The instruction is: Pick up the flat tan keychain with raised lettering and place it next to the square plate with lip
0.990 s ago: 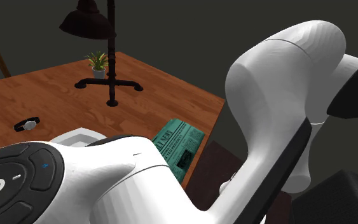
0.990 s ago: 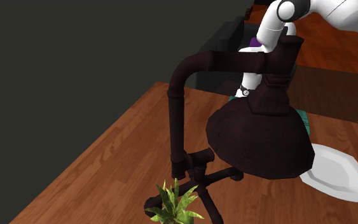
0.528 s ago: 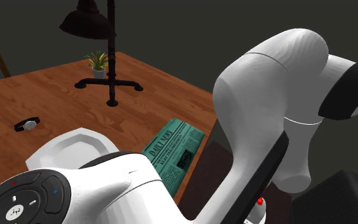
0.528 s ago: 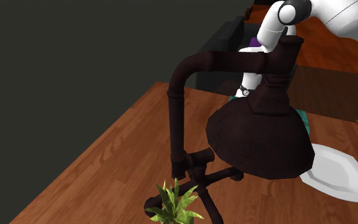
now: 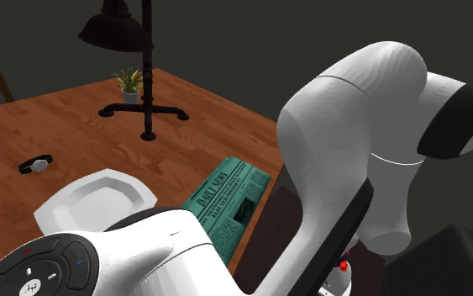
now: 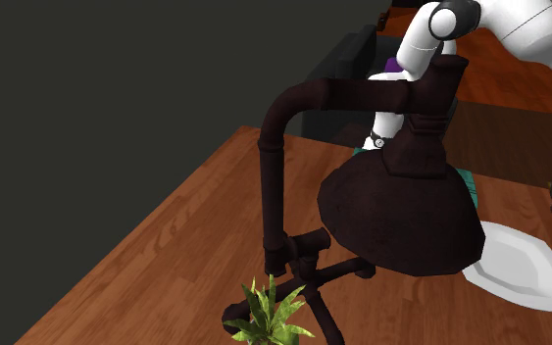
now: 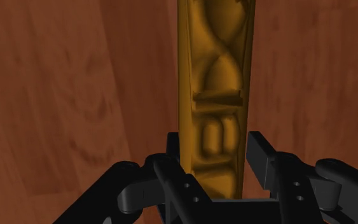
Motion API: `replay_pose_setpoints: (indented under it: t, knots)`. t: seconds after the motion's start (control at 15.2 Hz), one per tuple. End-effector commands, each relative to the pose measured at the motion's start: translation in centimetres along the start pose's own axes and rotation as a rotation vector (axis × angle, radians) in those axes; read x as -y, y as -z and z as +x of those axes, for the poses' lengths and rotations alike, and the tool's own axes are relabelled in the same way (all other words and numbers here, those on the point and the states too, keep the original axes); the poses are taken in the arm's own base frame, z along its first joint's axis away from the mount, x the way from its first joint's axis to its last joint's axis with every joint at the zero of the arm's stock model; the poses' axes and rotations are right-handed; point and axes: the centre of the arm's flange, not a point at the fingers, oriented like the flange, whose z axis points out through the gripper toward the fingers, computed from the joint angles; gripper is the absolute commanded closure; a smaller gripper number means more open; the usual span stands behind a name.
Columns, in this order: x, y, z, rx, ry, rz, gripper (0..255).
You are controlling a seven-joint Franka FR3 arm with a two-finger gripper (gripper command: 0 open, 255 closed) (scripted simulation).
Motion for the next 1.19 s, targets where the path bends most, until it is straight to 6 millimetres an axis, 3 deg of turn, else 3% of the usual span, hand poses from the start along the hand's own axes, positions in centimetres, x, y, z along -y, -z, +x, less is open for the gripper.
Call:
replay_pose_setpoints:
  t: [0.0,0.07,0.4,0.66,1.12]
  knots:
    - [0.0,0.0,0.0,0.000,0.000,0.000,255]
    - [0.0,0.0,0.0,0.000,0.000,0.000,0]
    - [0.0,0.0,0.0,0.000,0.000,0.000,0]
    - [0.0,5.0,0.0,0.000,0.000,0.000,0]
    - [0.0,5.0,0.0,0.000,0.000,0.000,0]
